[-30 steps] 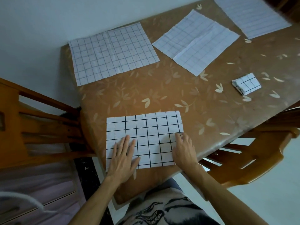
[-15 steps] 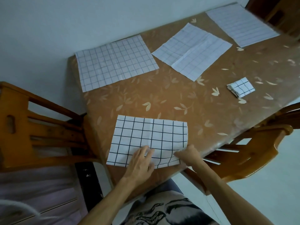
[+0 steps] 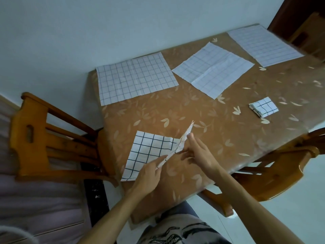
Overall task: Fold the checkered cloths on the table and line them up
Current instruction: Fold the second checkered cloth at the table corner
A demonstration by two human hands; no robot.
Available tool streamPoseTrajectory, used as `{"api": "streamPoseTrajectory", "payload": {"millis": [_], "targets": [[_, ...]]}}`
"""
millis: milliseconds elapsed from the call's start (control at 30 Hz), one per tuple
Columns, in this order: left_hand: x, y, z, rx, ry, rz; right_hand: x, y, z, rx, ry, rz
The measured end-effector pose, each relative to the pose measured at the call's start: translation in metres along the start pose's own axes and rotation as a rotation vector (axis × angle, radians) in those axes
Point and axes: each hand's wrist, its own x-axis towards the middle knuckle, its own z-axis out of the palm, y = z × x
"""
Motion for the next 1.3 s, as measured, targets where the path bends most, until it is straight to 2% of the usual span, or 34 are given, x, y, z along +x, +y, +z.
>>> {"api": "streamPoseTrajectory", "payload": {"millis": [67, 133, 300, 400, 500, 600, 700, 800, 900, 1000, 1100, 1300], "targets": [[0.007, 0.001, -0.010, -0.113, -0.058, -0.079, 0.007, 0.003, -0.009, 0.000, 0.098, -0.012], [0.012, 0.008, -0.025, -0.265, -0.092, -0.122, 0.013, 0.009, -0.025, -0.141, 0.170, -0.006], [0.015, 0.034, -0.071, -0.551, -0.192, -0.198, 0.016, 0.015, -0.052, -0.458, -0.016, 0.004], [0.014, 0.029, -0.092, -0.760, -0.316, -0.273, 0.020, 0.003, -0.052, -0.343, -0.151, -0.016], [0.009, 0.020, -0.107, -0.934, -0.296, -0.326, 0.023, -0.009, -0.050, -0.178, -0.357, -0.042], [0.007, 0.000, -0.112, -1.054, -0.284, -0.353, 0.025, -0.013, -0.046, -0.086, -0.455, 0.007], [0.005, -0.015, -0.110, -0.998, -0.238, -0.419, 0.028, -0.009, -0.039, -0.047, -0.412, 0.046], [0.000, -0.025, -0.105, -0.831, -0.180, -0.462, 0.030, -0.001, -0.033, -0.078, -0.287, 0.042], [-0.002, -0.033, -0.097, -0.745, -0.023, -0.487, 0.032, 0.005, -0.030, -0.090, -0.179, 0.007], [-0.003, -0.036, -0.098, -0.747, 0.044, -0.385, 0.036, 0.010, -0.031, -0.159, -0.166, -0.095], [-0.001, -0.037, -0.103, -0.662, 0.056, -0.260, 0.041, 0.006, -0.031, -0.343, -0.169, -0.217], [0.004, -0.042, -0.113, -0.513, 0.103, -0.148, 0.041, -0.003, -0.029, -0.646, -0.082, -0.305]]}}
